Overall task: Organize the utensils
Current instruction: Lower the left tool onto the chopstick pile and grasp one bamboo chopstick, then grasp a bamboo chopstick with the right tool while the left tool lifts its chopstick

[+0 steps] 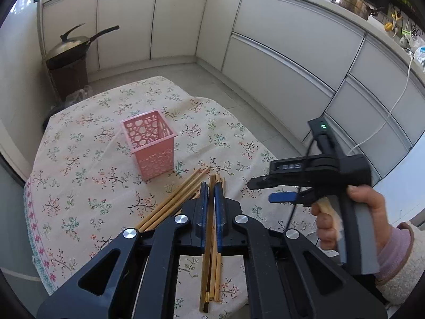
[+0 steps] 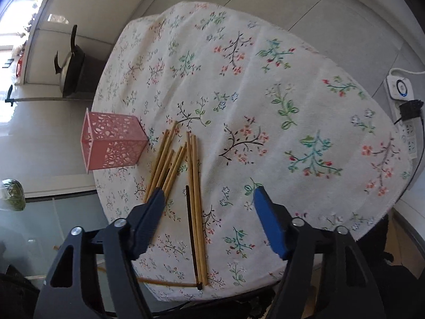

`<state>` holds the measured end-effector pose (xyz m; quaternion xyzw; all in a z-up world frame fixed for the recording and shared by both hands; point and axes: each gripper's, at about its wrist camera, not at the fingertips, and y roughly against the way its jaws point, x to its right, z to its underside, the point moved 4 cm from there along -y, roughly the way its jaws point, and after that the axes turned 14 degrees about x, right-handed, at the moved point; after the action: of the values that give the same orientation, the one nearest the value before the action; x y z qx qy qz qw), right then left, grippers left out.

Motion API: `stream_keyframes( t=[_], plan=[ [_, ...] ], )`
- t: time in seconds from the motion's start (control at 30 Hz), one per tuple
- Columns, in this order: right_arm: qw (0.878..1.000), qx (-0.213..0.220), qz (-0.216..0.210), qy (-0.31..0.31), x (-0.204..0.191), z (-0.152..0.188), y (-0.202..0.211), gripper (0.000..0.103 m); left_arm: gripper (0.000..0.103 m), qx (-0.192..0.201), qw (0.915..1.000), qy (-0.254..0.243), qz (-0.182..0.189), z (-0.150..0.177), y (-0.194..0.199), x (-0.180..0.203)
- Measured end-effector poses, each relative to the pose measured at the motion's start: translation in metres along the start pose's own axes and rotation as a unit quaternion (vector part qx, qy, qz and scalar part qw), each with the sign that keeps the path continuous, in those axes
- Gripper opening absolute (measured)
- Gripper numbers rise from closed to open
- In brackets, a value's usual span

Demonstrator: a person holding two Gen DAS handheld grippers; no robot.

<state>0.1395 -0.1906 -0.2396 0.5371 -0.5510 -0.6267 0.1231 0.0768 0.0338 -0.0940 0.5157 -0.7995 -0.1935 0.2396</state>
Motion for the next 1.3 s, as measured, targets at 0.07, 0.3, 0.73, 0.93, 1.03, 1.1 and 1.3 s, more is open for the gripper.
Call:
stream_keyframes(
  t=[0.07, 0.3, 0.73, 0.93, 1.03, 1.1, 1.3],
  plan=[
    [1.0, 0.002, 0.01, -0.002, -0.004, -0.004, -0.016, 0.046, 0.004, 0.014, 0.9999, 0.005, -0.006, -0.001, 0.013, -0.007],
    [0.999, 0.01, 0.045, 0.03, -0.017, -0.009, -0.043, 0.034, 0.004, 0.044, 0.9987, 0.026, -0.001, -0.012, 0.039, -0.024],
    [0.981, 0.037, 0.131, 0.136, -0.046, -0.004, -0.064, 0.018, 0.004, 0.073, 0.9965, 0.04, -0.011, -0.017, 0.059, -0.039],
    [0.986, 0.065, 0.086, 0.125, -0.038, -0.002, -0.043, 0.005, 0.004, 0.097, 0.9935, 0.058, -0.019, -0.023, 0.069, -0.043],
    [0.984, 0.102, 0.055, 0.136, -0.038, -0.001, -0.004, 0.005, 0.004, 0.113, 0.9914, 0.062, -0.021, -0.027, 0.078, -0.043],
    [0.98, 0.128, 0.035, 0.151, -0.038, 0.003, 0.031, 0.005, 0.004, 0.125, 0.9897, 0.066, -0.022, -0.031, 0.085, -0.043],
    [0.967, 0.193, -0.036, 0.161, -0.055, 0.008, 0.131, 0.005, 0.004, 0.169, 0.9814, 0.086, -0.031, -0.054, 0.102, -0.04]
  ],
)
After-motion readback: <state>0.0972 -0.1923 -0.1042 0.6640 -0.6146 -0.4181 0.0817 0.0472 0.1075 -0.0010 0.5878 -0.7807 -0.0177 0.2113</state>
